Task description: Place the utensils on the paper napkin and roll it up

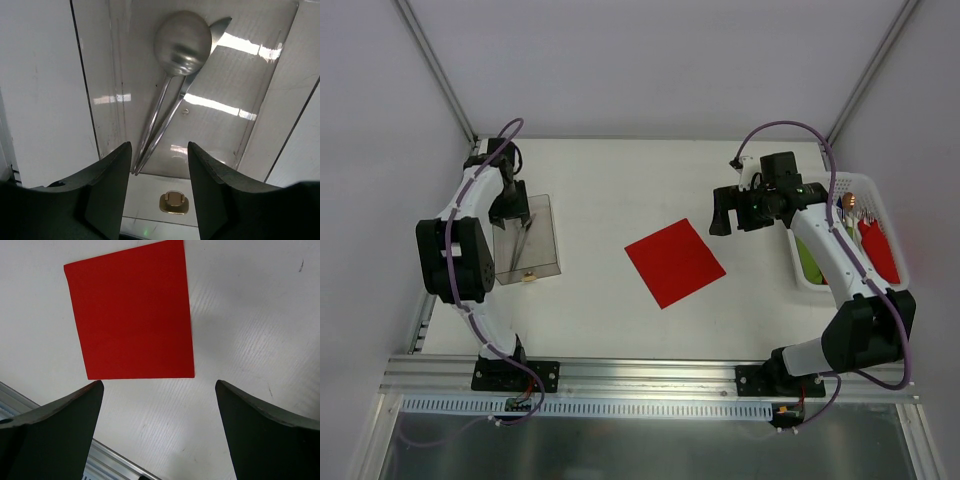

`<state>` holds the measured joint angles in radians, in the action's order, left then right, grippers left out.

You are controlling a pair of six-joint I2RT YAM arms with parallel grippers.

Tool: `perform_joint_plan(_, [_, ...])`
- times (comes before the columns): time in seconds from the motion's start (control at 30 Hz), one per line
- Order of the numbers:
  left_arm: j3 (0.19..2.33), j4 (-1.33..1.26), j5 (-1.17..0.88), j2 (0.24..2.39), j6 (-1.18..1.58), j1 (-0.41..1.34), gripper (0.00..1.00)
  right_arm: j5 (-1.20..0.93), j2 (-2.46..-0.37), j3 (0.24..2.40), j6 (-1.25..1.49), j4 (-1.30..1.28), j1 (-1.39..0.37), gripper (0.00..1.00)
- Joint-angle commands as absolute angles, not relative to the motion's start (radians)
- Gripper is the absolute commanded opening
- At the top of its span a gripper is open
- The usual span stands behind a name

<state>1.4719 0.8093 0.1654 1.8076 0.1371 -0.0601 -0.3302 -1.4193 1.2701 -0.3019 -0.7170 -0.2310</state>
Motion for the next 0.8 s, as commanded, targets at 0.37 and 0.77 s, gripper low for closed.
perform_joint_plan(0.37, [1.585, 0.841, 0.075, 1.947, 0.094, -0.090, 0.35, -0.327, -1.431, 1.313, -0.327, -0.745, -0.236, 0.99])
perform_joint_plan(0.77, [1.543, 0.838, -0.031, 1.957, 0.075, -0.084, 0.29, -0.328, -1.470, 1.338, -0.325, -0.755, -0.236, 0.99])
